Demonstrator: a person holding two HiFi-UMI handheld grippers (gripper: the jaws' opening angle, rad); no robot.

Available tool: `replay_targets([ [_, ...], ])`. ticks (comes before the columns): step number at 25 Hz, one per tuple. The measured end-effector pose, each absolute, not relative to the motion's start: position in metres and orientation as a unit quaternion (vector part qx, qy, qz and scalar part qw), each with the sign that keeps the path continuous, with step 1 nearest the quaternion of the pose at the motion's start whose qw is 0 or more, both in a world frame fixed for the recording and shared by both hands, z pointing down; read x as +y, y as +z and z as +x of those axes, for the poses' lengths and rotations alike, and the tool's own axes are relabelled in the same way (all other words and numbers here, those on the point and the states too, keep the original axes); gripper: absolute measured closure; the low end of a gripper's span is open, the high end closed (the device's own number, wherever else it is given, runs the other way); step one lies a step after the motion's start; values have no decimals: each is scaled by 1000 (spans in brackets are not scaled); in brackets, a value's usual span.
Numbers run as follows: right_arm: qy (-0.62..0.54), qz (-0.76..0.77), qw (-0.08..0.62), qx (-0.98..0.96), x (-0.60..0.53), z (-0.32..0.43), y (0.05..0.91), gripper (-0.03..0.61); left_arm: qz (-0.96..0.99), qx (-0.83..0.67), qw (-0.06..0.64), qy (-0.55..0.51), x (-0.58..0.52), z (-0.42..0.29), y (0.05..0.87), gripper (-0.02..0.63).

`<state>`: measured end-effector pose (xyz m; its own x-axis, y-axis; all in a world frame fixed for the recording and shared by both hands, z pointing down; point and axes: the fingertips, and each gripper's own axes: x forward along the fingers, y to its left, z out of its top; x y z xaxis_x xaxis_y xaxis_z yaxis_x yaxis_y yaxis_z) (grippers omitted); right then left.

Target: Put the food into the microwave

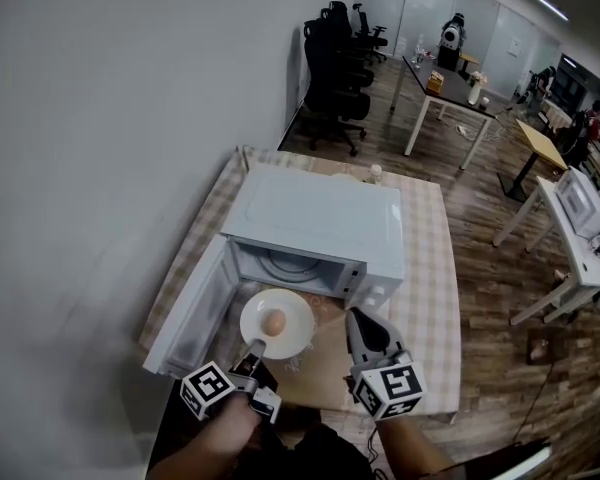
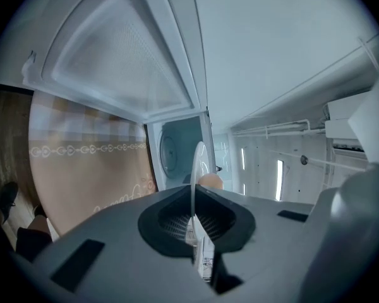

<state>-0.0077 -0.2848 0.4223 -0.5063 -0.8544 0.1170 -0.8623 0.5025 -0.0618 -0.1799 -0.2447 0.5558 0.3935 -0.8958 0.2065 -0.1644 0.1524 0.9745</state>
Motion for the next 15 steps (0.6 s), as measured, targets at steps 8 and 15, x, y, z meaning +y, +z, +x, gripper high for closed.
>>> replay_targets([
  [8, 69, 496, 50, -864, -304, -2, 451, 569, 558, -468, 613, -308, -276, -179, 593, 598],
  [15, 73, 488, 62, -867, -326, 0, 470, 569, 544, -473, 617, -316, -310, -176, 623, 598],
])
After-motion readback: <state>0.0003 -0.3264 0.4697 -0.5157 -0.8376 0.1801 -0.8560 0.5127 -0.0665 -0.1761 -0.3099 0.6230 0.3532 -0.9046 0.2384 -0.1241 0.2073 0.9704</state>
